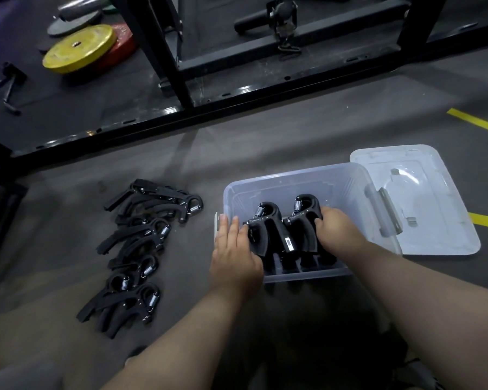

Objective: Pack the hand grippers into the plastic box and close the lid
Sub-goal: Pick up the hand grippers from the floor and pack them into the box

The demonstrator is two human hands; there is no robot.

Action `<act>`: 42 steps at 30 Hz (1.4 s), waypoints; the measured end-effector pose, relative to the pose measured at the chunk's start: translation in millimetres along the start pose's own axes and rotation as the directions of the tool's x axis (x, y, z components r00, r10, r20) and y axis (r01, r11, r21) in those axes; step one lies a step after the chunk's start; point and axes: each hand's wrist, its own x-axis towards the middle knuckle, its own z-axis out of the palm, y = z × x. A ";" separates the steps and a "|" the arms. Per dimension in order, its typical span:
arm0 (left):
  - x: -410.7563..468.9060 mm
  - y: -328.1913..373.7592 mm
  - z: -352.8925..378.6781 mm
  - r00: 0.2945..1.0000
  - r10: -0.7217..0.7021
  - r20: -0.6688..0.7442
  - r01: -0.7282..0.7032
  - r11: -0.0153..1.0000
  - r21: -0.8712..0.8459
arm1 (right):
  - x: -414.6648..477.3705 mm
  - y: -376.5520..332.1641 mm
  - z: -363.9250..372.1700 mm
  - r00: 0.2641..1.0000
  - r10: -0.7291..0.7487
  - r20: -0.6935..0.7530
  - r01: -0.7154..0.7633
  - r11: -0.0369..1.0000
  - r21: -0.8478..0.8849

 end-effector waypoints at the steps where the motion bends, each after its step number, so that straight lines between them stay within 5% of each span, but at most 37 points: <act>1: 0.1 -0.5 1.0 1.000 0.001 -0.009 -0.001 1.000 0.002 | -0.2 0.2 -0.4 1.000 0.008 0.010 -0.008 1.000 -0.004; 15: -1.6 0.2 -0.6 1.000 -0.001 0.001 0.001 1.000 -0.010 | -7.2 -11.1 -7.1 0.983 0.138 0.120 -0.137 0.990 -0.015; 42: -1.6 1.8 -0.2 0.998 0.011 -0.063 -0.014 0.999 -0.047 | -23.2 -22.1 -26.7 0.980 0.071 0.184 -0.094 0.989 0.118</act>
